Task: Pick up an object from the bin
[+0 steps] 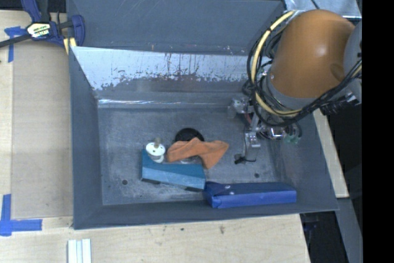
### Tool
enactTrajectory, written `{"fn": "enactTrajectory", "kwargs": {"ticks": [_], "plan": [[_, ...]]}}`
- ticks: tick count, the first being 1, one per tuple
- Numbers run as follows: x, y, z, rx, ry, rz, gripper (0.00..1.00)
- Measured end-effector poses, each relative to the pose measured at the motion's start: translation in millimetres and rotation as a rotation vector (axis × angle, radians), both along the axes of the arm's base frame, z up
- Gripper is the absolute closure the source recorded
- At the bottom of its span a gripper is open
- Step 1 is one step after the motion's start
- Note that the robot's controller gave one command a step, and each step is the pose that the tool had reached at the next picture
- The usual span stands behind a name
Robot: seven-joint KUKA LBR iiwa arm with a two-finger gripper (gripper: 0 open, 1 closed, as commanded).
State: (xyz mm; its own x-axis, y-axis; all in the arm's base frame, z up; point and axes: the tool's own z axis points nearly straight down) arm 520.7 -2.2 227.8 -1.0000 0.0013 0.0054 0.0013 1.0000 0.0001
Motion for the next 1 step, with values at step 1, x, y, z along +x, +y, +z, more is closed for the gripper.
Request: {"fn": "enactTrajectory", "kwargs": {"ticks": [1], "plan": [[1.6, 0.0, 4.4, 0.0, -0.009, 0.0, 0.0]]}}
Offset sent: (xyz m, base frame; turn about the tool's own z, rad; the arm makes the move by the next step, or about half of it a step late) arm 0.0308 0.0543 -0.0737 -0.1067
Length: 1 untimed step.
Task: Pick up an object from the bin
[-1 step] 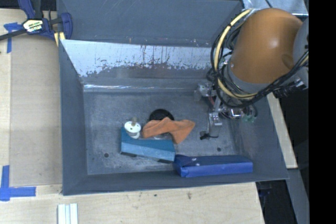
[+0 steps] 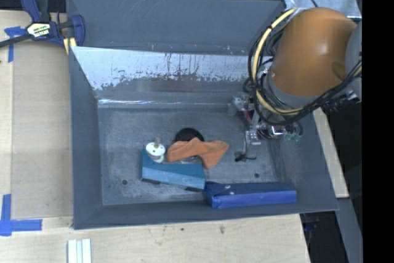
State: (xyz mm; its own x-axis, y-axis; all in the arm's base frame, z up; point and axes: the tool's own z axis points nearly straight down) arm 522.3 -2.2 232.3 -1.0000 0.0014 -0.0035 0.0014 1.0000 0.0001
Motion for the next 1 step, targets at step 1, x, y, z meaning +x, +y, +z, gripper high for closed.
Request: {"fn": "enactTrajectory", "kwargs": {"ticks": [1], "plan": [[19.7, 30.6, -43.2, -0.001, -0.007, 0.063, 0.0]]}}
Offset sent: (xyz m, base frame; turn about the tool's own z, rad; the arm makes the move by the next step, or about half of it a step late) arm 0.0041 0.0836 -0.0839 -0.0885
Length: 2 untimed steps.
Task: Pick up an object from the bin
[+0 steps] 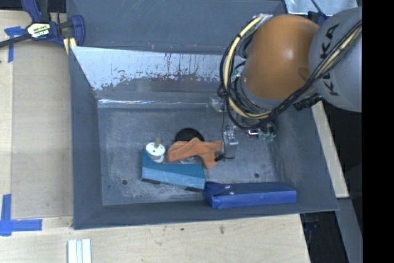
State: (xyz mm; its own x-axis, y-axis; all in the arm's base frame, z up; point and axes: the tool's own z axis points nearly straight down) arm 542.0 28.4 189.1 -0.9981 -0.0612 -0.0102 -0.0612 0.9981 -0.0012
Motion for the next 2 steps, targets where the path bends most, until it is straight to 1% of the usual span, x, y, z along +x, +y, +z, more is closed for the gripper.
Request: {"fn": "enactTrajectory", "kwargs": {"ticks": [1, 2], "plan": [[-10.9, 42.9, -34.9, 0.001, 0.009, 0.021, 0.0], [-14.4, 18.3, -91.1, 0.002, -0.012, 0.106, 1.0]]}}
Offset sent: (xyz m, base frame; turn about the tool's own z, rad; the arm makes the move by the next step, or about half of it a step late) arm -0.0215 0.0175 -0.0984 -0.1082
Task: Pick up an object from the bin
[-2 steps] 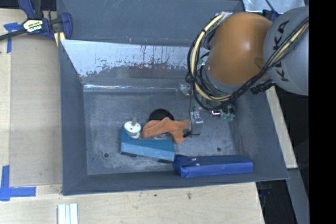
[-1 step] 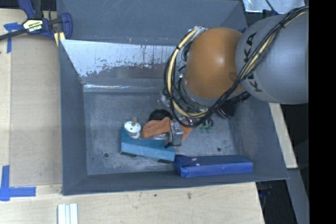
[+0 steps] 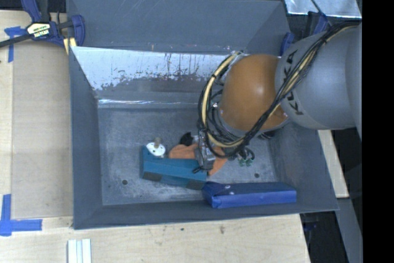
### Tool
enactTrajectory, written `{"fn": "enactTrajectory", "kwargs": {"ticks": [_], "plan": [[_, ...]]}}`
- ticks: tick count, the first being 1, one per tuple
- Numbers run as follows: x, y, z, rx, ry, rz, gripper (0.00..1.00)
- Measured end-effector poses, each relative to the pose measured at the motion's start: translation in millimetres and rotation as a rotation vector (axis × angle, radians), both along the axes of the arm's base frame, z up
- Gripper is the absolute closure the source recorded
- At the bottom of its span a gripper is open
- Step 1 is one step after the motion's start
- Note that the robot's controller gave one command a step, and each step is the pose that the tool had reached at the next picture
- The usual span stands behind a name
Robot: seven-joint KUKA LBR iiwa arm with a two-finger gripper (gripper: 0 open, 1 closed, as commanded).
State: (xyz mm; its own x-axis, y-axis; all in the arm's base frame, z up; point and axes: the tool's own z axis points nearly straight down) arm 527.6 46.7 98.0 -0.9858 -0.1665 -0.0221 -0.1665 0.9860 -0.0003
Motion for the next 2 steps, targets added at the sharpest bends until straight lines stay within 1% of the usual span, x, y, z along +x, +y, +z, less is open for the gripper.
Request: {"fn": "enactTrajectory", "kwargs": {"ticks": [1, 2], "plan": [[0.0, 0.0, 0.0, 0.0, 0.0, 0.0, 1.0], [-12.1, -1.9, 183.8, -0.003, 0.015, -0.035, 1.0]]}}
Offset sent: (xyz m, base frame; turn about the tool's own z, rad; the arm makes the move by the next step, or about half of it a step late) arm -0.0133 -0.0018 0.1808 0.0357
